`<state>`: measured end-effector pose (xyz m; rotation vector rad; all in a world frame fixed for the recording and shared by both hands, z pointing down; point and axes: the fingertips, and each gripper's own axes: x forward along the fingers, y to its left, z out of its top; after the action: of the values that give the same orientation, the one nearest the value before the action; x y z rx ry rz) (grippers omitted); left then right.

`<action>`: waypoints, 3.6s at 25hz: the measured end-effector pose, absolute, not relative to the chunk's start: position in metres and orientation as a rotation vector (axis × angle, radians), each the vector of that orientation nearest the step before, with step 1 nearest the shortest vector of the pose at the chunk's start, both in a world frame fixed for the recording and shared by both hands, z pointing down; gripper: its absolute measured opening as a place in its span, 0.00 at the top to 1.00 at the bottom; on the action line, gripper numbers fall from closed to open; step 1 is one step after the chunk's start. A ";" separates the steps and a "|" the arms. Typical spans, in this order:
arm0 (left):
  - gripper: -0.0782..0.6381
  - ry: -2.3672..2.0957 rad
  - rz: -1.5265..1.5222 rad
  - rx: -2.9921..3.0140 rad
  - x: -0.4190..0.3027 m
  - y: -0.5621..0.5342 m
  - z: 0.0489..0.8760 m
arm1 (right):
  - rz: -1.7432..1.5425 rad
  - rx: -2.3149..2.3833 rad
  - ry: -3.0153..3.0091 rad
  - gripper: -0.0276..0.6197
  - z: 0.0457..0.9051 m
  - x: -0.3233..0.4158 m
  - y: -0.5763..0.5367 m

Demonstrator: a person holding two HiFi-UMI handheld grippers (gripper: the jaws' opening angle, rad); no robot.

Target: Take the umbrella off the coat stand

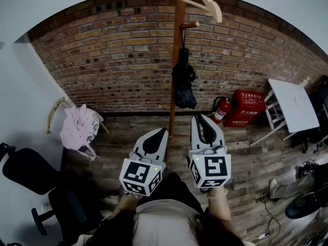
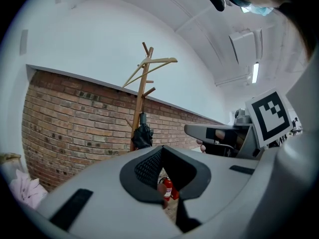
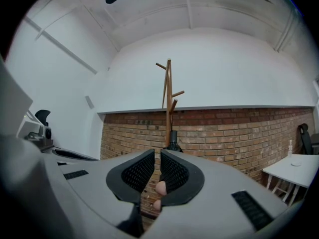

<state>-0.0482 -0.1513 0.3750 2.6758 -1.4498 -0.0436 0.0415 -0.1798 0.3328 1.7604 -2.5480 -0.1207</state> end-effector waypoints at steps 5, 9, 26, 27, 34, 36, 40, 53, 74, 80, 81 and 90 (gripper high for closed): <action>0.88 -1.485 -0.032 2.676 -0.040 -0.174 0.371 | -0.119 1.727 -2.570 0.89 0.331 0.047 -0.207; 0.88 -1.516 -0.030 2.653 -0.038 -0.192 0.370 | -0.112 1.678 -2.593 0.84 0.332 0.048 -0.228; 0.88 -1.631 -0.003 2.565 -0.057 -0.254 0.375 | -0.064 1.551 -2.599 0.63 0.357 0.035 -0.310; 0.88 -1.635 -0.001 2.560 -0.058 -0.257 0.376 | -0.061 1.546 -2.597 0.61 0.359 0.034 -0.314; 0.88 -1.652 0.012 2.538 -0.063 -0.275 0.380 | -0.048 1.526 -2.558 0.55 0.374 0.033 -0.339; 0.88 -1.658 0.016 2.527 -0.064 -0.279 0.382 | -0.031 1.516 -2.553 0.54 0.378 0.032 -0.346; 0.88 -1.677 0.029 2.503 -0.069 -0.288 0.386 | -0.004 1.496 -2.543 0.52 0.387 0.029 -0.359; 0.88 -1.707 0.082 2.443 -0.078 -0.311 0.398 | 0.078 1.455 -2.491 0.49 0.415 0.023 -0.393; 0.88 -1.758 0.134 2.402 -0.091 -0.324 0.405 | 0.095 1.524 -2.400 0.50 0.430 0.019 -0.421; 0.88 -1.760 0.133 2.398 -0.089 -0.321 0.406 | 0.107 1.485 -2.400 0.51 0.430 0.019 -0.419; 0.88 -1.760 0.130 2.397 -0.089 -0.321 0.406 | 0.106 1.481 -2.400 0.51 0.430 0.019 -0.419; 0.88 -1.767 0.104 2.403 -0.088 -0.317 0.399 | 0.057 1.467 -2.413 0.52 0.416 0.021 -0.414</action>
<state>-0.0880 -0.3172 0.3990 2.4032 -1.7671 0.1042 0.0206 -0.4137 0.4161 1.4669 -2.4133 0.0575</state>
